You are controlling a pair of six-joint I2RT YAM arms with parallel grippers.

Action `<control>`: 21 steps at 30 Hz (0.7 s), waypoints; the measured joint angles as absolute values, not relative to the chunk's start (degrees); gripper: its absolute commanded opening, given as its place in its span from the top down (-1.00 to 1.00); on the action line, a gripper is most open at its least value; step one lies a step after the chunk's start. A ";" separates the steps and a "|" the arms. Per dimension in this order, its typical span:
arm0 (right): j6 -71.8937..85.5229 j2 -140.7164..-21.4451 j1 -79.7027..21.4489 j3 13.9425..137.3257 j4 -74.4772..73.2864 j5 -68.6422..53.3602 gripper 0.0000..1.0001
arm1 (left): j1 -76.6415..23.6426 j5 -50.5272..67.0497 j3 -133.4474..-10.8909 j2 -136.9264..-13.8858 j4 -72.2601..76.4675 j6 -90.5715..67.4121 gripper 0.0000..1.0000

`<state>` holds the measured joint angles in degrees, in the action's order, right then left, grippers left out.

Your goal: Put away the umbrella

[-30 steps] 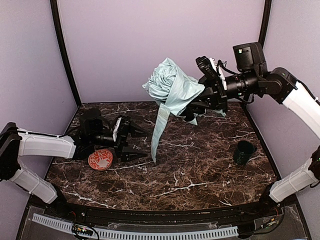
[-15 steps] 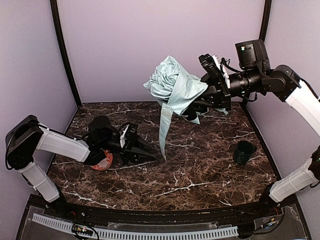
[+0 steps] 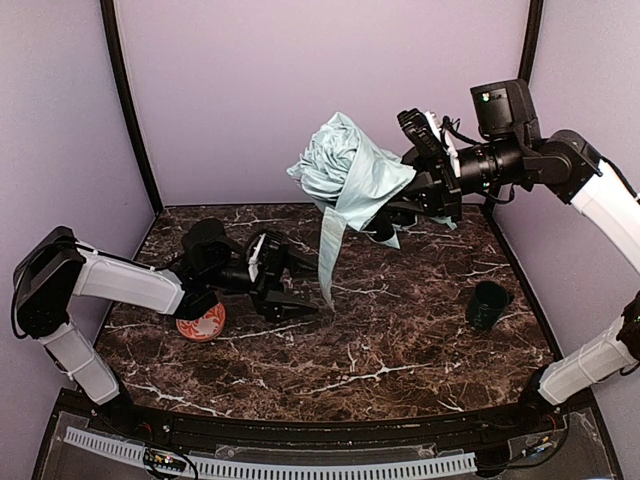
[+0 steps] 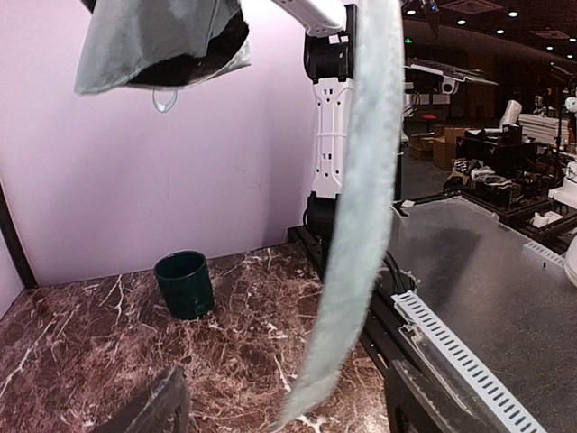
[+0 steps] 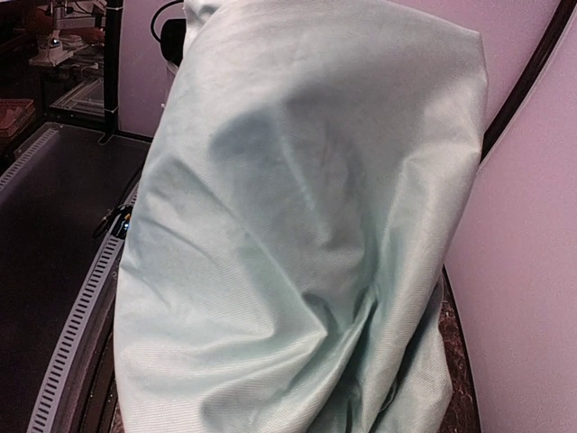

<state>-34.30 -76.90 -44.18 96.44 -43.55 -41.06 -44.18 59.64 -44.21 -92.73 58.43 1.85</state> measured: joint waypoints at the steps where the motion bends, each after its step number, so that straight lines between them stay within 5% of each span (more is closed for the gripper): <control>1: -34.39 -76.90 -44.18 96.42 -43.57 -41.06 1.00 | -44.01 58.89 -44.21 -92.73 57.67 2.74 -0.54; 7: -34.70 -76.88 -44.18 96.29 -43.77 -40.93 1.00 | -43.24 59.66 -46.35 -93.71 53.91 4.49 -0.33; 12: -34.85 -76.88 -44.18 96.20 -43.77 -40.66 1.00 | -43.68 63.51 -46.35 -94.74 56.66 2.48 0.47; 15: -34.85 -76.88 -44.18 96.07 -43.79 -40.62 1.00 | -44.05 64.51 -46.35 -95.24 57.34 1.89 0.67; 21: -34.85 -76.88 -44.18 96.07 -43.79 -40.58 1.00 | -44.16 66.04 -46.35 -95.57 58.67 1.02 0.68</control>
<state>-34.85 -76.88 -44.18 96.07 -43.79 -40.58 -44.16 66.04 -46.35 -95.57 58.67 1.02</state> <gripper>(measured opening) 0.216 0.133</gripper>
